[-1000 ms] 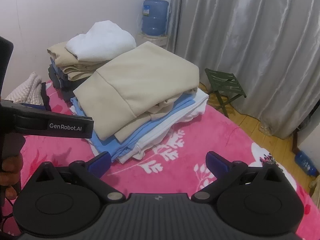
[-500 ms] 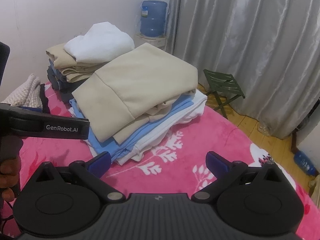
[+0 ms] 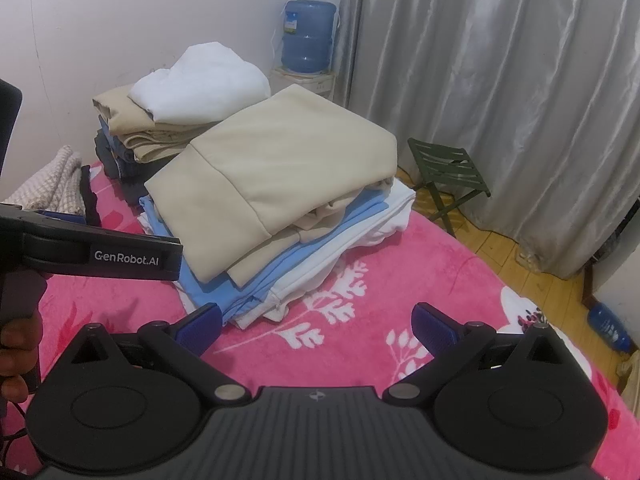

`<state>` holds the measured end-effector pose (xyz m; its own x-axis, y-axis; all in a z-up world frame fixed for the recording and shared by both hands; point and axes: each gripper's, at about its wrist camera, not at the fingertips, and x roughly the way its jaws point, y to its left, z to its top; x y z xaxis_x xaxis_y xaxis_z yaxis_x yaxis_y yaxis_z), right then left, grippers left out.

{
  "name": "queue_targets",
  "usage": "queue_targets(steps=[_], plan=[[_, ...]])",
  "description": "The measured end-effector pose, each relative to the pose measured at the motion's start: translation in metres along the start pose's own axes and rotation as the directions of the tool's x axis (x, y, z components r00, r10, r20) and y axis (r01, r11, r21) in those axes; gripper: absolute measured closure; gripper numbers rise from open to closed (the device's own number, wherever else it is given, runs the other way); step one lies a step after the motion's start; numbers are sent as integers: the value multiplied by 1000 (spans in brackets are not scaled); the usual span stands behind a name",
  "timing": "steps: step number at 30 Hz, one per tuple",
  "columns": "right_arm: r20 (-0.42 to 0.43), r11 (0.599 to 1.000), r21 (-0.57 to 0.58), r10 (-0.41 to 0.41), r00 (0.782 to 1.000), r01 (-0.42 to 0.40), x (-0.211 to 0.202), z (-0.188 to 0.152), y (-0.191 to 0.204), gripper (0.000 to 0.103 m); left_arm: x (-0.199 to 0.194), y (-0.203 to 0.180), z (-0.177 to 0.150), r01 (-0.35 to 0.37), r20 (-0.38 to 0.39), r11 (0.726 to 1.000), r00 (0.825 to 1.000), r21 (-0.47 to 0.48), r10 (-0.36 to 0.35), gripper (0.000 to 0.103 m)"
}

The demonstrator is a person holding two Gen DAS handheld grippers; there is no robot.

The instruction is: Fold clothes

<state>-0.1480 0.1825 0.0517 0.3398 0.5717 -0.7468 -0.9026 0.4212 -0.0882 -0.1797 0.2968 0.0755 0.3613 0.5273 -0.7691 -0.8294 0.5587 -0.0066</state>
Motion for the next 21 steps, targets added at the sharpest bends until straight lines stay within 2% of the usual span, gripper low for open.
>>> queue_targets(steps=[21], plan=[[1, 1000, 3, -11, 1000, 11, 0, 0, 0, 0, 1, -1, 1, -9, -3, 1000, 1000, 12, 10, 0]])
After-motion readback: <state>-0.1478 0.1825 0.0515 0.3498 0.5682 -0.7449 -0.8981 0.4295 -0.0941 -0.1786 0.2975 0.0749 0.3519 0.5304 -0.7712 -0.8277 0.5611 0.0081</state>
